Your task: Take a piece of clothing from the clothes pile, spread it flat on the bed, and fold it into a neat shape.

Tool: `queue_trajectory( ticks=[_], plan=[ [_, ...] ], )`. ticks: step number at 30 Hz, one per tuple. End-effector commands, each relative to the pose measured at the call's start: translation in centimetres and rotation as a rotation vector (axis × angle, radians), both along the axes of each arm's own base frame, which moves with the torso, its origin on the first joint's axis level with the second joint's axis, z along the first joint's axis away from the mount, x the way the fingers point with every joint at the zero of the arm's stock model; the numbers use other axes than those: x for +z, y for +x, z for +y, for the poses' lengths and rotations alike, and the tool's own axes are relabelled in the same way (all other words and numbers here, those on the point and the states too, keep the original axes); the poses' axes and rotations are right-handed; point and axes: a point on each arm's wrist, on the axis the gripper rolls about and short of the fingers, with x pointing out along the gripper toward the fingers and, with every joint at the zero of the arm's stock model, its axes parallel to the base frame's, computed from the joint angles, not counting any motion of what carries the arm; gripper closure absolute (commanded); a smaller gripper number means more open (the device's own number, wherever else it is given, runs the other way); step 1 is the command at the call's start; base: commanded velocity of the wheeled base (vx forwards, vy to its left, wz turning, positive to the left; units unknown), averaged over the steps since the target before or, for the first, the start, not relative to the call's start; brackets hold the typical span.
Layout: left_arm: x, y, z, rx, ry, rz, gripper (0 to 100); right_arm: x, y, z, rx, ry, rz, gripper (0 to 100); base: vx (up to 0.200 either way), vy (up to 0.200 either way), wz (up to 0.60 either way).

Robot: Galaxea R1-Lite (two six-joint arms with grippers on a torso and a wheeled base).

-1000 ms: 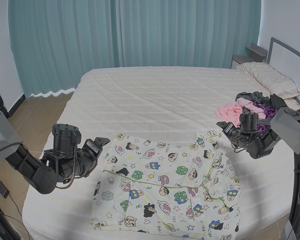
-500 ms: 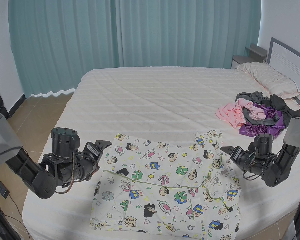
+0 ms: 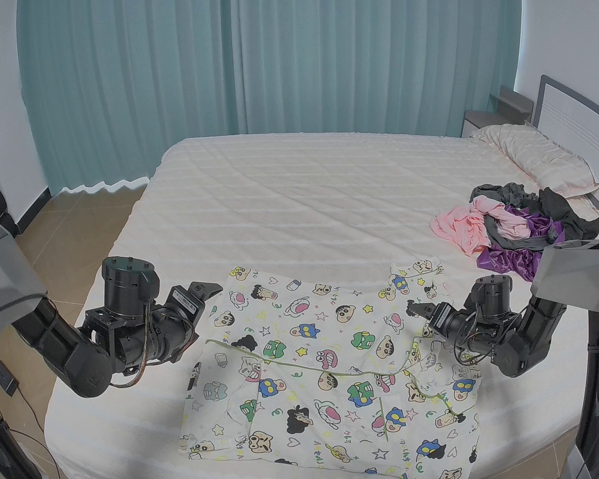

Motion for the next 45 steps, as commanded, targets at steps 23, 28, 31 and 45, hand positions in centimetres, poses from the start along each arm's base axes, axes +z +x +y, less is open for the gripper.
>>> queue_trajectory(
  ticks=[23, 28, 31, 45],
  plan=[
    [-0.6, 0.4, 0.0, 0.005, 0.001, 0.003, 0, 3.4, 4.5, -1.9, -0.069, 0.008, 0.006, 0, 0.000, 0.000, 0.00],
    [-0.7, 0.3, 0.0, 0.002, -0.001, 0.006, 0, 5.8, 0.2, -5.3, -0.031, -0.043, 0.011, 0, 0.000, 0.000, 0.00],
    [-0.8, 0.2, -0.1, -0.003, 0.000, 0.008, 0, 5.0, -1.6, -7.3, 0.005, -0.108, 0.045, 0, 0.000, 0.000, 0.00],
    [-1.2, 0.3, -0.2, -0.002, 0.005, 0.020, 0, -1.5, -5.1, -8.6, 0.228, -0.329, 0.233, 0, 0.000, 0.000, 0.00]
  ],
)
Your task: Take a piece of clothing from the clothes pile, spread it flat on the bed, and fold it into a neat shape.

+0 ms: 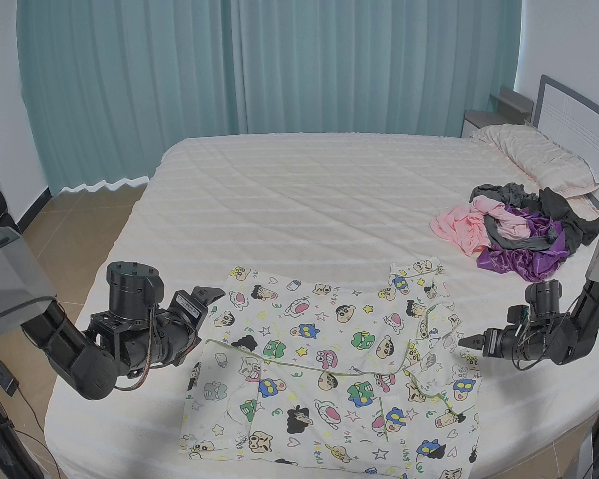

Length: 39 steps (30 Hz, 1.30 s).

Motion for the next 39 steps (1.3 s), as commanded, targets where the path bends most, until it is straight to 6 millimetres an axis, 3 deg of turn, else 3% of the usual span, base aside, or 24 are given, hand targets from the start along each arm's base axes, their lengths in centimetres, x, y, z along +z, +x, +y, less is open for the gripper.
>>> queue_trajectory(
  ticks=[1, 9, 14, 15, 19, 26, 39],
  plan=[
    [-0.3, 0.1, -0.1, 0.000, 0.004, 0.009, 0, -3.0, -0.4, 0.2, 0.011, -0.001, 0.102, 0, 0.000, 0.000, 0.00],
    [-0.4, 0.1, -0.1, -0.001, 0.004, 0.012, 0, -4.7, 1.2, 0.5, 0.024, -0.003, 0.102, 0, 0.000, 0.000, 0.00],
    [-0.5, 0.1, -0.1, -0.001, 0.005, 0.013, 0, -4.8, 1.8, 0.5, 0.023, 0.000, 0.090, 0, 0.000, 0.000, 0.00],
    [-0.5, 0.2, 0.0, 0.001, 0.004, 0.012, 0, -4.9, 1.9, 0.5, 0.023, 0.001, 0.095, 100, 0.000, 0.000, 0.00],
    [-0.6, 0.2, 0.0, 0.002, 0.006, 0.014, 0, -5.3, 2.1, 0.5, 0.011, 0.009, 0.100, 100, 0.000, 0.000, 0.00],
    [-0.5, 0.2, -0.1, 0.000, 0.000, 0.003, 0, -4.2, 2.1, 0.0, -0.084, 0.081, 0.093, 100, 0.000, 0.000, 0.00],
    [-0.5, 0.2, -0.1, 0.000, 0.003, 0.004, 0, -1.7, 1.5, -3.6, -0.175, 0.052, 0.017, 100, 0.000, 0.000, 0.00]
  ],
)
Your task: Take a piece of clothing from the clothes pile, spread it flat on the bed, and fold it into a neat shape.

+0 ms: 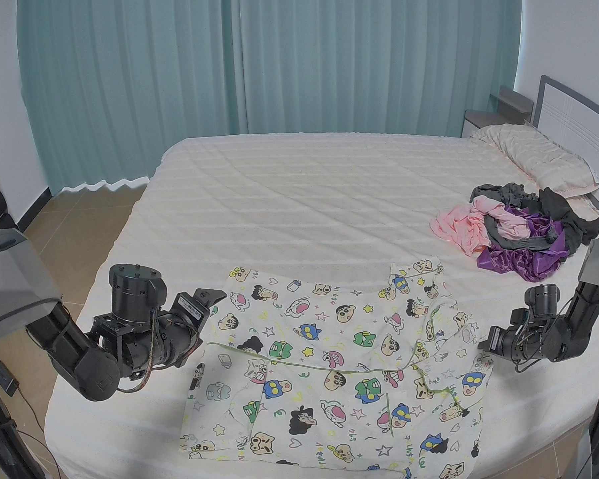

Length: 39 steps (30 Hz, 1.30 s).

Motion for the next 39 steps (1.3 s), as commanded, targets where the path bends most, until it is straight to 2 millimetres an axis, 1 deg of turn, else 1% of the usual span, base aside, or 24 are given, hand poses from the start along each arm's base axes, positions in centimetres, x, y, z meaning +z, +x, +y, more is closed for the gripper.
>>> queue_trajectory(
  ticks=[1, 5, 11, 12, 15, 19, 20, 21, 22, 23, 24, 25, 26, 27, 28, 30, 32, 35, 39],
  plan=[
    [-0.1, 0.0, 0.0, 0.001, 0.002, 0.003, 0, 0.9, -0.2, -1.4, -0.025, -0.028, -0.032, 100, 0.000, 0.000, 0.00],
    [-0.3, 0.1, 0.0, 0.001, 0.004, 0.009, 0, 0.7, -0.2, -2.3, -0.040, -0.076, -0.030, 100, 0.000, 0.000, 0.00],
    [-0.8, 0.1, -0.1, -0.003, 0.011, 0.025, 0, 0.7, -0.1, -2.6, -0.039, -0.087, -0.034, 100, 0.000, 0.000, 0.00],
    [-1.0, 0.2, -0.1, -0.004, 0.013, 0.030, 0, 0.6, 0.0, -2.5, -0.037, -0.086, -0.034, 0, 0.000, 0.000, 0.00],
    [-1.2, 0.1, -0.2, -0.009, 0.015, 0.038, 0, 0.6, 0.0, -2.4, -0.037, -0.086, -0.036, 0, 0.000, 0.000, 0.00],
    [-1.8, -0.8, -0.6, -0.051, 0.023, 0.076, 0, 1.2, 0.0, -2.5, -0.045, -0.086, -0.050, 0, 0.000, 0.000, 0.00],
    [-2.2, -1.6, -1.1, -0.093, 0.021, 0.098, 0, 1.9, -0.1, -2.6, -0.062, -0.089, -0.071, 0, 0.000, 0.000, 0.00],
    [-2.2, -1.7, -1.3, -0.106, 0.020, 0.102, 0, 2.0, -0.2, -2.6, -0.066, -0.089, -0.073, 0, 0.000, 0.000, 0.00],
    [-2.5, -2.4, -2.1, -0.145, 0.023, 0.116, 0, 2.4, -0.6, -2.6, -0.089, -0.082, -0.082, 0, 0.000, 0.000, 0.00],
    [-2.5, -2.6, -2.3, -0.155, 0.026, 0.119, 0, 2.5, -0.8, -2.4, -0.095, -0.076, -0.082, 0, 0.000, 0.000, 0.00],
    [-3.0, -3.1, -3.2, -0.188, 0.039, 0.133, 0, 3.0, -1.4, -2.0, -0.116, -0.051, -0.094, 0, 0.000, 0.000, 0.00],
    [-3.1, -3.2, -3.4, -0.194, 0.043, 0.138, 0, 3.2, -1.6, -1.9, -0.121, -0.045, -0.099, 0, 0.000, 0.000, 0.00],
    [-3.9, -3.9, -4.4, -0.230, 0.068, 0.157, 0, 3.9, -2.4, -0.9, -0.135, -0.002, -0.122, 0, 0.000, 0.000, 0.00],
    [-4.1, -4.2, -4.7, -0.238, 0.082, 0.163, 0, 4.2, -2.7, -0.3, -0.141, 0.020, -0.134, 0, 0.000, 0.000, 0.00],
    [-4.1, -4.2, -4.8, -0.240, 0.086, 0.162, 0, 4.2, -2.8, -0.2, -0.143, 0.024, -0.135, 0, 0.000, 0.000, 0.00],
    [-5.1, -5.5, -5.7, -0.273, 0.138, 0.206, 0, 4.9, -4.0, 1.1, -0.180, 0.086, -0.165, 0, 0.000, 0.000, 0.00],
    [-5.7, -6.3, -6.4, -0.305, 0.196, 0.241, 0, 5.0, -4.8, 2.2, -0.199, 0.115, -0.169, 0, 0.000, 0.000, 0.00],
    [-6.6, -6.8, -7.1, -0.311, 0.258, 0.270, 0, 4.8, -6.1, 3.3, -0.234, 0.155, -0.168, 0, 0.000, 0.000, 0.00],
    [-7.1, -6.9, -7.5, -0.291, 0.302, 0.267, 0, 4.7, -6.9, 3.9, -0.265, 0.224, -0.188, 0, 0.000, 0.000, 0.00]
  ],
)
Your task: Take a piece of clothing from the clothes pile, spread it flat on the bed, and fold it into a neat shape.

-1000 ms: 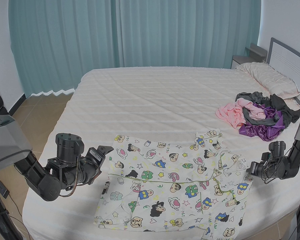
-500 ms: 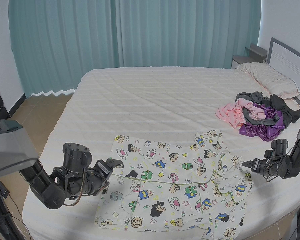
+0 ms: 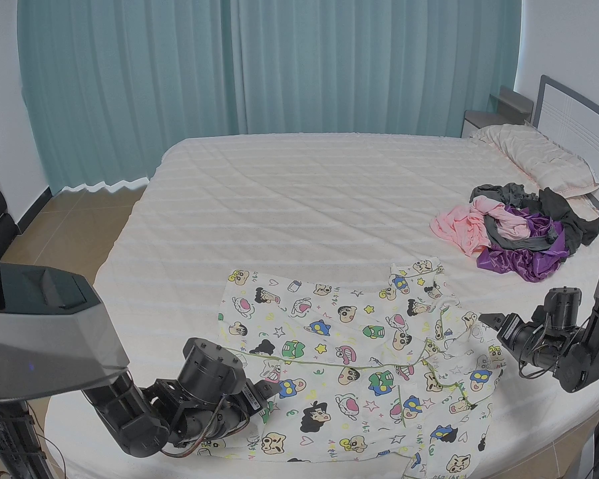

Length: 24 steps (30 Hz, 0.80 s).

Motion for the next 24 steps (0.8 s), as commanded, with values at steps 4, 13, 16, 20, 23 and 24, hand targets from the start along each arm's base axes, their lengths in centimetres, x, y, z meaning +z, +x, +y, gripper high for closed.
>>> queue_trajectory(
  ticks=[4, 13, 16, 20, 23, 24],
  plan=[
    [-2.2, -0.8, -1.5, -0.018, 0.107, 0.023, 0, -0.4, -2.3, 2.0, 0.003, 0.093, -0.006, 0, 0.000, 0.000, 0.00],
    [-2.7, -0.2, -2.5, -0.004, 0.135, 0.001, 0, -1.1, -1.9, 2.5, 0.018, 0.089, -0.035, 0, 0.000, 0.000, 0.00],
    [-3.4, -0.1, -2.9, -0.012, 0.178, -0.013, 0, -1.0, -1.9, 2.5, 0.017, 0.088, -0.043, 0, 0.000, 0.000, 0.00],
    [-3.8, 0.2, -3.1, -0.024, 0.211, -0.033, 0, -0.9, -1.9, 2.5, 0.019, 0.089, -0.047, 0, 0.000, 0.000, 0.00],
    [-3.6, 0.5, -3.4, -0.023, 0.203, -0.042, 0, -0.9, -1.9, 2.5, 0.019, 0.089, -0.054, 0, 0.000, 0.000, 0.00],
    [-3.6, 0.5, -3.5, -0.023, 0.201, -0.044, 0, -0.9, -1.9, 2.5, 0.018, 0.089, -0.055, 0, 0.000, 0.000, 0.00]
  ],
)
